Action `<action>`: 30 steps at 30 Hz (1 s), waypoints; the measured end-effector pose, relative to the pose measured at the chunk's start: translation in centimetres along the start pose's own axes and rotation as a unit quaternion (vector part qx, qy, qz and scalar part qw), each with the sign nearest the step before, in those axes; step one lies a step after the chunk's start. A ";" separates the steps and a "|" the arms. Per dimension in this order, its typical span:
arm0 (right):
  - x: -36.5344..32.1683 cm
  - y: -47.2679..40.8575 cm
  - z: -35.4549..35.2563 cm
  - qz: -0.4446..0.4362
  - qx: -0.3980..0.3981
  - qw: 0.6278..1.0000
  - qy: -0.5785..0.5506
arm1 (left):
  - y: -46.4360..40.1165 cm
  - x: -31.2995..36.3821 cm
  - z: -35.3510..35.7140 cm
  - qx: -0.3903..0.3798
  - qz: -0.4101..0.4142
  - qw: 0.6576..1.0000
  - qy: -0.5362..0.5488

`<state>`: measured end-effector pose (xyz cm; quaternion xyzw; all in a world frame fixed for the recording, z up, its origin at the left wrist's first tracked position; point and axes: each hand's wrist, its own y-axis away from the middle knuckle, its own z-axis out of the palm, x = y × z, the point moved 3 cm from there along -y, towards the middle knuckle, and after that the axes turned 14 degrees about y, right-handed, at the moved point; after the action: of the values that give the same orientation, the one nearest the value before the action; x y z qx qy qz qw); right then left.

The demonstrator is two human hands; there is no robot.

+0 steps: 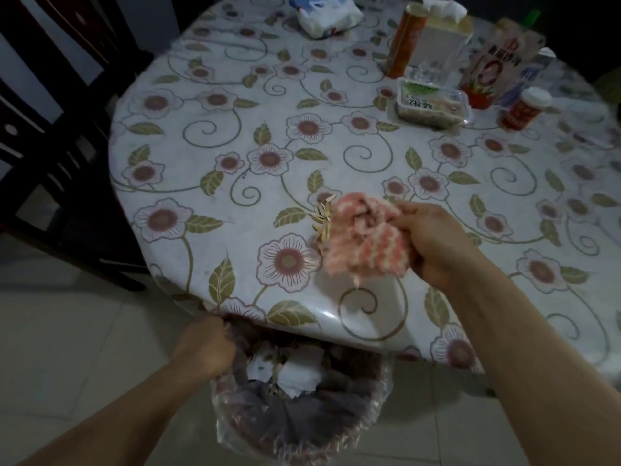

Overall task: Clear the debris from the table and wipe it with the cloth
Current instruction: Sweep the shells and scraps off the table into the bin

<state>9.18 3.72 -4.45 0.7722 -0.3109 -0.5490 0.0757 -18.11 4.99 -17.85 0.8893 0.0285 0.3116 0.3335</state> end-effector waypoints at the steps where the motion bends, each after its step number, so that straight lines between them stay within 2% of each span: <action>1: 0.0 -1.4 -0.3 -0.010 0.036 0.999 -0.005 | 0.1 0.2 -0.1 0.003 -0.004 1.000 -0.003; 4: 0.8 -6.1 -1.2 -0.032 0.138 0.990 0.020 | 0.1 0.1 -0.2 0.018 -0.010 1.000 -0.001; 6: 1.2 -8.5 -1.5 -0.040 0.204 0.975 0.077 | -0.1 -0.2 -0.1 0.020 -0.014 1.000 0.008; 12: 2.0 -12.7 1.8 -0.154 0.244 0.923 0.255 | -1.1 -0.9 0.0 0.021 -0.014 1.000 0.004; 16: 2.1 -13.7 3.2 -0.199 0.203 0.912 0.295 | -1.3 -1.2 -0.1 0.019 -0.011 1.000 0.002; 21: 0.9 -11.1 5.1 -0.263 0.104 0.898 0.337 | -0.8 -0.9 0.1 0.032 -0.006 0.999 0.003; 25: 0.9 -7.5 7.6 -0.264 0.035 0.918 0.294 | -0.3 -1.3 -0.2 0.034 0.001 0.999 0.006; 30: 3.8 -0.8 10.5 -0.279 -0.023 0.921 0.270 | 0.4 -1.8 -0.8 0.017 0.003 0.999 0.036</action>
<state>0.84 4.56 -11.88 0.9446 -0.0383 -0.3254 0.0179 -20.12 4.64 -18.07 0.8834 0.0434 0.3434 0.3159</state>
